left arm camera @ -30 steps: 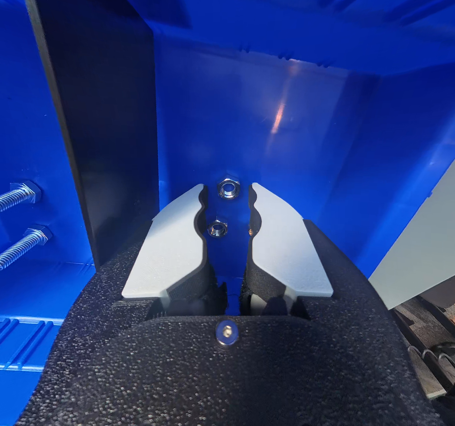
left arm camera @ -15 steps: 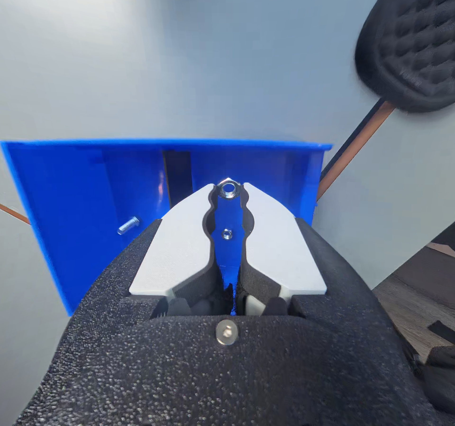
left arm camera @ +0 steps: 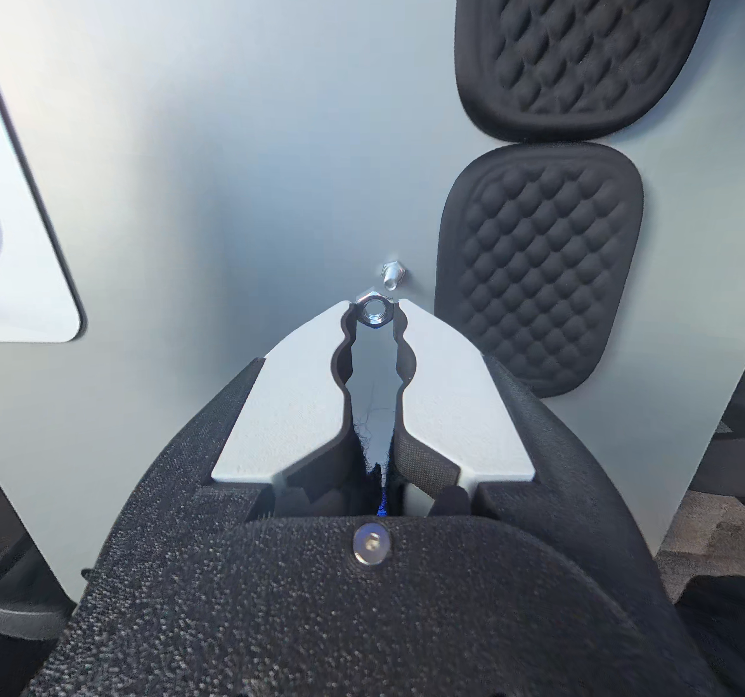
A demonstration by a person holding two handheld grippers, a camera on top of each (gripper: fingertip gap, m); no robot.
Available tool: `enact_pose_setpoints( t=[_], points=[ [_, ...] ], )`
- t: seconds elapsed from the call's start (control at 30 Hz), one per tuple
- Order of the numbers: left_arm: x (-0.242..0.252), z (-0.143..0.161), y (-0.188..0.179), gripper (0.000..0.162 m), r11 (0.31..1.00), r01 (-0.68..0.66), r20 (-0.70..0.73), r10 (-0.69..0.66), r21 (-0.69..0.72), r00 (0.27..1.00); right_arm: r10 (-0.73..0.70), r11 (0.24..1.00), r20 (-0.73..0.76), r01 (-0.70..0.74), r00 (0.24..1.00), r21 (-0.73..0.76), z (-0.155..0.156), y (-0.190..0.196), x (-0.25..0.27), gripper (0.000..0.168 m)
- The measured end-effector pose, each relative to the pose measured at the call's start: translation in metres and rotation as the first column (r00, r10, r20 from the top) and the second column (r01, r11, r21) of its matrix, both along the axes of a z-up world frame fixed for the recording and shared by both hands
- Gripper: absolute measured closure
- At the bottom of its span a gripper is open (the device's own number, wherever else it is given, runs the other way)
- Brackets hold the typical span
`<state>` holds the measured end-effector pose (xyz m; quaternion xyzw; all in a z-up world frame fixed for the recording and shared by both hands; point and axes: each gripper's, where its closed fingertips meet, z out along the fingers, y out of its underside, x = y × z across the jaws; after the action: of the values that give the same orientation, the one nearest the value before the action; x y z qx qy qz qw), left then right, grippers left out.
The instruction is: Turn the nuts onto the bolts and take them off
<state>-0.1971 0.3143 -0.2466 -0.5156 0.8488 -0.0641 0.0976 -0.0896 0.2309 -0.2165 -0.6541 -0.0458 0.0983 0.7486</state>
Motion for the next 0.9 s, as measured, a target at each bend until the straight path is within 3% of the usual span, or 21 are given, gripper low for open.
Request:
enact_pose_setpoints(
  t=[0.4,0.9],
  points=[
    [0.039,-0.074,-0.028,0.145,0.998,0.054,-0.104,-0.057,-0.026,0.993,0.003,1.000,0.002,-0.003,1.000,-0.005,0.000,0.000,-0.001,0.112],
    [0.052,-0.099,-0.037,0.145,0.998,0.054,-0.111,-0.059,-0.046,0.992,0.003,1.000,-0.007,-0.003,1.000,-0.004,0.000,0.000,0.001,0.111]
  ],
)
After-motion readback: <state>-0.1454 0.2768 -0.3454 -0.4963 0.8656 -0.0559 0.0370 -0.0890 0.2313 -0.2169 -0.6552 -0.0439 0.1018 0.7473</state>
